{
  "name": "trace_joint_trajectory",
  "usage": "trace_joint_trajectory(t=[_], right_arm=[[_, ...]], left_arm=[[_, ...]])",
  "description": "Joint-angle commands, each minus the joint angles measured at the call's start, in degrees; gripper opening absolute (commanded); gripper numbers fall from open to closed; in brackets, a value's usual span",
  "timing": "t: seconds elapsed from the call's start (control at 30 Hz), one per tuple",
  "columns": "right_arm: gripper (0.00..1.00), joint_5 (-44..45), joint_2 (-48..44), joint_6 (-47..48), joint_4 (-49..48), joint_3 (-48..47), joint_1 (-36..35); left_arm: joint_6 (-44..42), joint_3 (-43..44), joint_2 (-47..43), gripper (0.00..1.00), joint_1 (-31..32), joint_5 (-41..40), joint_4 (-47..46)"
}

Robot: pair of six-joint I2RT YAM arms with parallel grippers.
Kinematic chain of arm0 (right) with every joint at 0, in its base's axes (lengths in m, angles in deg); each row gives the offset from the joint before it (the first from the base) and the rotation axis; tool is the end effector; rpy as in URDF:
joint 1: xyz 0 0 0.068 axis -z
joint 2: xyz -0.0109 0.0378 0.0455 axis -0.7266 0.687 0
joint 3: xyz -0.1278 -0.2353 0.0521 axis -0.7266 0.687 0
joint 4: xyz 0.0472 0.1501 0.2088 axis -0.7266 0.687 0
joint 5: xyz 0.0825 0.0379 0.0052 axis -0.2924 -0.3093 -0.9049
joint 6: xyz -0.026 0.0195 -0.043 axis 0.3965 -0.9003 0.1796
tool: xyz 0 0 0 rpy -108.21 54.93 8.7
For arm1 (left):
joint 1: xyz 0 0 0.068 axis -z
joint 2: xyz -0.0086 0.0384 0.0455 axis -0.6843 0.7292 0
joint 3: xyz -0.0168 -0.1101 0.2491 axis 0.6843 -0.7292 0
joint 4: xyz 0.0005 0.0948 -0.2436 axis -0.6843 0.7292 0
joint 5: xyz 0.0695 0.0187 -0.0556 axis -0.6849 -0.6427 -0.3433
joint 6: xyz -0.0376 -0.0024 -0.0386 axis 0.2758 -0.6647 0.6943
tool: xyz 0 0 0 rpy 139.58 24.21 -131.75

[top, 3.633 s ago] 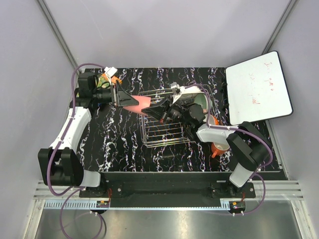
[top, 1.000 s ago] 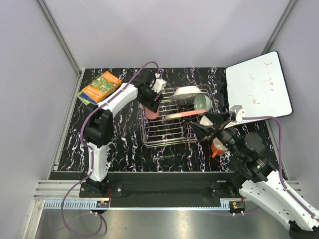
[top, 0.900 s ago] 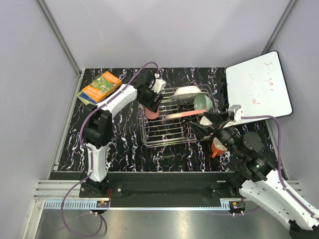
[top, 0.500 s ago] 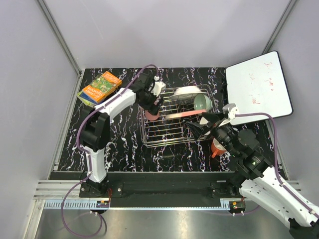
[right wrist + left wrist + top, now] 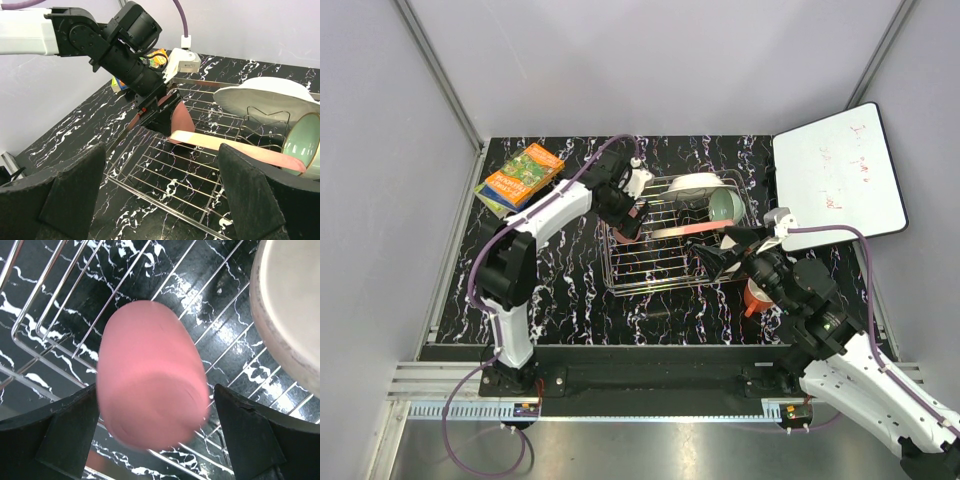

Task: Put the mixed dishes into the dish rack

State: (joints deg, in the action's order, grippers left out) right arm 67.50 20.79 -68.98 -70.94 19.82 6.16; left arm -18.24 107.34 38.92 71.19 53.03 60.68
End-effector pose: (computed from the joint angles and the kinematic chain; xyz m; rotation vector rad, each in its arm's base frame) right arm 0.1143 0.0955 0.3304 -0.3368 1.4842 0.7087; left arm 0.3586 -0.1982 0.2370 0.9702 2.4849 -0.3392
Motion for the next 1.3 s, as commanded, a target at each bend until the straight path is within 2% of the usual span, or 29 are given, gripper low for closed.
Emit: trace_joint_trajectory(t=[0.0, 0.43, 0.6, 0.77, 0.87, 0.97, 1.1, 1.27], right_arm=[[1.00, 0.6, -0.3, 0.7, -2.1, 0.1, 0.1], [1.00, 0.7, -0.6, 0.4, -1.5, 0.4, 0.1], [1.00, 2.0, 0.0, 1.6, 1.9, -1.2, 0.1], [1.00, 3.6, 0.3, 2.6, 2.8, -1.2, 0.1], [0.99, 6.5, -0.1, 3.0, 3.2, -1.7, 0.1], [1.00, 10.2, -0.8, 3.6, 8.8, -3.4, 0.1], [1.00, 14.9, 1.2, 1.6, 21.4, -8.2, 0.1], [1.00, 23.2, -1.4, 0.1, 26.7, -8.3, 0.2]], left_arm=[[0.1, 1.4, -3.5, 0.99, -0.7, -1.8, 2.5], [-1.5, 3.7, -4.8, 0.99, -0.8, -3.2, 4.0], [-1.8, 6.9, -7.6, 0.99, -1.6, -3.9, 6.6], [-2.2, 6.4, -12.6, 0.99, -2.2, -1.7, 9.7], [-1.8, 2.1, -16.2, 0.99, -2.3, 1.0, 10.4], [-1.4, -6.3, -19.3, 0.99, -2.2, 3.1, 10.5], [-1.6, -13.4, -21.4, 0.99, -2.2, 4.8, 9.4], [-1.1, -19.4, -21.7, 0.99, -2.2, 6.0, 6.3]])
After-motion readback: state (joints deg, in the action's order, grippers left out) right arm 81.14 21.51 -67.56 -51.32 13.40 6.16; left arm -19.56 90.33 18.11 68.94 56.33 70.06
